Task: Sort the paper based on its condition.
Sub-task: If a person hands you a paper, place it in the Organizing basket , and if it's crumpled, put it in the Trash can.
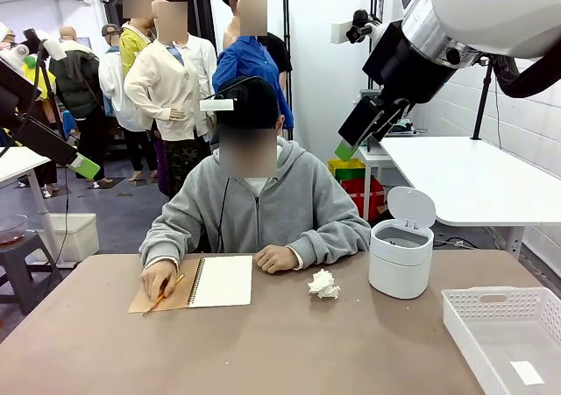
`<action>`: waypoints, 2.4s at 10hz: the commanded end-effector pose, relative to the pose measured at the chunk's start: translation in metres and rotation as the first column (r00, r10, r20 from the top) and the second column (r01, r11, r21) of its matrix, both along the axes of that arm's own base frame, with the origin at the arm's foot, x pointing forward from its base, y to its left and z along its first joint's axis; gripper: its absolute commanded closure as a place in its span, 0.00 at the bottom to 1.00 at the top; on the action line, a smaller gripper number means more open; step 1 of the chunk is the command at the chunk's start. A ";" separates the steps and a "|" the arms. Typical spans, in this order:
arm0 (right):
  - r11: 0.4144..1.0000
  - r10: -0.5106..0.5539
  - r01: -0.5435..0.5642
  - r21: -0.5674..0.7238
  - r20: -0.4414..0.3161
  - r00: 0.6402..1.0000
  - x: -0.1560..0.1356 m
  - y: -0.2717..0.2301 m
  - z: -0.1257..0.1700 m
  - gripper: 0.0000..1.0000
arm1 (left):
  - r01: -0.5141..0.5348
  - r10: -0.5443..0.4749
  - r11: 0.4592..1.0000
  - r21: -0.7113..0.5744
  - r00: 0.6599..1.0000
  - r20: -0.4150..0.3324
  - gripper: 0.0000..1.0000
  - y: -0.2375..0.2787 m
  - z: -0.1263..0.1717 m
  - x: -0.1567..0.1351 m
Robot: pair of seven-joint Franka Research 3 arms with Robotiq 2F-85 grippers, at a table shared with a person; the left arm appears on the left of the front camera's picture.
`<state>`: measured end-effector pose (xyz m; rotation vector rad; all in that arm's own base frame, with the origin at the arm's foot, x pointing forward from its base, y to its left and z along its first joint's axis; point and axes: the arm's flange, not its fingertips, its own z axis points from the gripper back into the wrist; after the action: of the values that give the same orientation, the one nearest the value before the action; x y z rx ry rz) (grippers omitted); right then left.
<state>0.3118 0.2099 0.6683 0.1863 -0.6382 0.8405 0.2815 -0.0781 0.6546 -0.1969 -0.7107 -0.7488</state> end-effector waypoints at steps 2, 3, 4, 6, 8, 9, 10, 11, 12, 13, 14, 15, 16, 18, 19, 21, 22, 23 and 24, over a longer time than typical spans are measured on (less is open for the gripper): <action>1.000 0.004 -0.004 -0.003 0.000 1.000 0.002 0.000 -0.002 0.00 | 0.001 -0.001 1.000 -0.004 1.000 0.004 0.00 0.000 0.001 -0.001; 1.000 0.000 0.000 0.000 0.000 1.000 0.000 0.000 0.000 0.00 | 0.001 -0.001 1.000 -0.004 1.000 0.004 0.00 0.000 0.001 -0.001; 0.999 -0.031 0.030 -0.017 -0.039 0.999 0.011 0.005 -0.010 0.00 | 0.001 -0.001 1.000 -0.004 1.000 0.004 0.00 0.000 0.001 -0.001; 0.995 -0.085 0.078 -0.062 -0.128 0.988 0.036 0.019 -0.038 0.00 | 0.001 -0.001 1.000 -0.004 1.000 0.004 0.00 0.000 0.001 -0.001; 0.984 -0.143 0.121 -0.129 -0.179 0.973 0.063 0.029 -0.071 0.00 | 0.001 -0.001 1.000 -0.004 1.000 0.004 0.00 0.000 0.001 -0.001; 0.983 -0.155 0.129 -0.130 -0.214 0.965 0.074 0.033 -0.086 0.00 | 0.001 -0.001 1.000 -0.004 1.000 0.004 0.00 0.000 0.001 -0.001; 0.979 -0.183 0.151 -0.136 -0.263 0.947 0.092 0.037 -0.109 0.00 | 0.001 -0.001 1.000 -0.004 1.000 0.004 0.00 0.000 0.001 -0.001; 0.977 -0.191 0.161 -0.140 -0.249 0.950 0.110 0.044 -0.132 0.00 | 0.001 -0.001 1.000 -0.004 1.000 0.004 0.00 0.000 0.001 -0.001; 0.978 -0.184 0.154 -0.143 -0.229 0.956 0.128 0.055 -0.155 0.00 | 0.001 -0.001 1.000 -0.004 1.000 0.004 0.00 0.000 0.001 -0.001; 0.973 -0.196 0.160 -0.166 -0.224 0.955 0.143 0.062 -0.175 0.00 | 0.001 -0.001 1.000 -0.004 1.000 0.004 0.00 0.000 0.001 -0.001; 0.967 -0.205 0.166 -0.193 -0.202 0.958 0.157 0.067 -0.192 0.00 | 0.001 -0.001 1.000 -0.004 1.000 0.004 0.00 0.000 0.001 -0.001; 0.973 -0.192 0.157 -0.172 -0.214 0.958 0.167 0.070 -0.199 0.00 | 0.001 -0.001 1.000 -0.004 1.000 0.004 0.00 0.000 0.001 -0.001; 0.985 -0.139 0.114 -0.129 -0.205 0.969 0.161 0.072 -0.184 0.00 | 0.001 -0.001 1.000 -0.004 1.000 0.004 0.00 0.000 0.001 -0.001; 0.978 -0.167 0.130 -0.166 -0.231 0.959 0.155 0.062 -0.202 0.00 | 0.001 -0.001 1.000 -0.004 1.000 0.004 0.00 0.000 0.001 -0.001; 0.978 -0.167 0.130 -0.166 -0.231 0.959 0.155 0.062 -0.202 0.00 | 0.001 -0.001 1.000 -0.004 1.000 0.004 0.00 0.000 0.001 -0.001; 0.980 -0.153 0.106 -0.168 -0.300 0.941 0.180 0.068 -0.222 0.00 | 0.001 -0.001 1.000 -0.004 1.000 0.004 0.00 0.000 0.001 -0.001; 0.977 -0.173 0.119 -0.176 -0.339 0.925 0.195 0.072 -0.241 0.00 | 0.001 -0.001 1.000 -0.004 1.000 0.004 0.00 0.000 0.001 -0.001; 0.971 -0.183 0.113 -0.211 -0.352 0.918 0.203 0.077 -0.257 0.00 | 0.001 -0.001 1.000 -0.004 1.000 0.004 0.00 0.000 0.001 -0.001; 0.967 -0.181 0.094 -0.237 -0.378 0.908 0.207 0.077 -0.270 0.00 | 0.001 -0.001 1.000 -0.004 1.000 0.004 0.00 0.000 0.001 -0.001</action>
<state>0.5053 0.2803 0.3988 0.1221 -0.2152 0.6877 0.2805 -0.0788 0.6553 -0.1944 -0.7128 -0.7501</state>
